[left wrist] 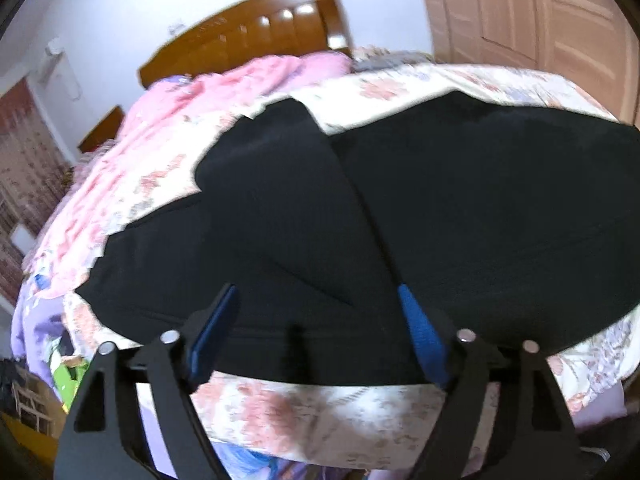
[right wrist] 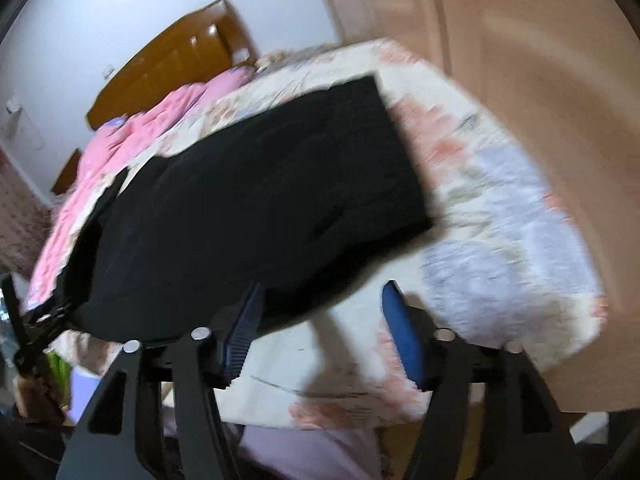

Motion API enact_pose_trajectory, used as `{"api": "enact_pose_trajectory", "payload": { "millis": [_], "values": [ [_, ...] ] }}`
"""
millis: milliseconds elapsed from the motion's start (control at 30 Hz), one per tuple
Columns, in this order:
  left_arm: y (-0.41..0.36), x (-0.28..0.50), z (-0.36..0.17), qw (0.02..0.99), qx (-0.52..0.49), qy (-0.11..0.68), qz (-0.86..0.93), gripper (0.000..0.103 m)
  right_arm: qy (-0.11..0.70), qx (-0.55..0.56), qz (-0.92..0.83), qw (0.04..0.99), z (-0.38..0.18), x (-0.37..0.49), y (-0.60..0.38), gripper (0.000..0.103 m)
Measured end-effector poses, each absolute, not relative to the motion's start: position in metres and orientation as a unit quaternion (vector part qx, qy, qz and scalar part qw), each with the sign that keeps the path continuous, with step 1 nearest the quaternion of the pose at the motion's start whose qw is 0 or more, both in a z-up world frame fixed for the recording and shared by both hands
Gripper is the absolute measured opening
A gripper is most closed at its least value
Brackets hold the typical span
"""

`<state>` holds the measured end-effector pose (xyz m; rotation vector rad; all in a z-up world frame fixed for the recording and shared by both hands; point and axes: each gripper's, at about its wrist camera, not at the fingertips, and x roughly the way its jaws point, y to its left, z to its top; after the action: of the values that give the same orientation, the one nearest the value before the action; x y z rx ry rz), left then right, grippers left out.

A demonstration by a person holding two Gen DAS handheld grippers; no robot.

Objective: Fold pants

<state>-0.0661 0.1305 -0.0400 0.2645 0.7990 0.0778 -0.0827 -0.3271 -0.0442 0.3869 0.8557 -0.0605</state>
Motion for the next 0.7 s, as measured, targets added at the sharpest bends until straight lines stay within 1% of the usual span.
{"api": "enact_pose_trajectory", "payload": {
  "millis": [133, 200, 233, 267, 333, 400, 433, 500, 567, 700],
  "values": [
    [0.122, -0.07, -0.014, 0.928, 0.14, 0.342, 0.046, 0.083, 0.371, 0.148, -0.018, 0.917, -0.017, -0.079, -0.305, 0.062],
    [0.104, -0.068, -0.001, 0.936, 0.149, 0.316, 0.026, 0.089, 0.362, 0.106, 0.009, 0.926, -0.008, -0.066, -0.283, 0.065],
    [0.095, -0.067, 0.003, 0.939, 0.154, 0.308, 0.011, 0.093, 0.364, 0.074, 0.026, 0.928, -0.008, -0.053, -0.264, 0.068],
    [0.082, -0.063, 0.003, 0.938, 0.164, 0.304, -0.009, 0.094, 0.369, 0.051, 0.036, 0.927, -0.011, -0.044, -0.251, 0.07],
    [0.058, -0.054, -0.007, 0.93, 0.192, 0.31, -0.042, 0.094, 0.382, 0.015, 0.058, 0.922, -0.02, -0.027, -0.226, 0.07],
    [0.038, -0.043, -0.031, 0.915, 0.225, 0.329, -0.063, 0.094, 0.408, 0.001, 0.08, 0.91, -0.037, -0.011, -0.207, 0.07],
    [0.034, -0.04, -0.039, 0.91, 0.232, 0.338, -0.067, 0.094, 0.419, -0.007, 0.084, 0.904, -0.045, -0.008, -0.201, 0.072],
    [0.03, -0.032, -0.061, 0.894, 0.243, 0.369, -0.073, 0.094, 0.405, -0.034, 0.074, 0.911, -0.052, -0.013, -0.195, 0.076],
    [0.035, -0.03, -0.065, 0.897, 0.229, 0.37, -0.075, 0.098, 0.406, -0.029, 0.078, 0.91, -0.053, -0.015, -0.201, 0.08],
    [0.041, -0.023, -0.064, 0.89, 0.213, 0.393, -0.084, 0.101, 0.433, -0.027, 0.092, 0.896, -0.047, -0.012, -0.21, 0.084]
  ]
}}
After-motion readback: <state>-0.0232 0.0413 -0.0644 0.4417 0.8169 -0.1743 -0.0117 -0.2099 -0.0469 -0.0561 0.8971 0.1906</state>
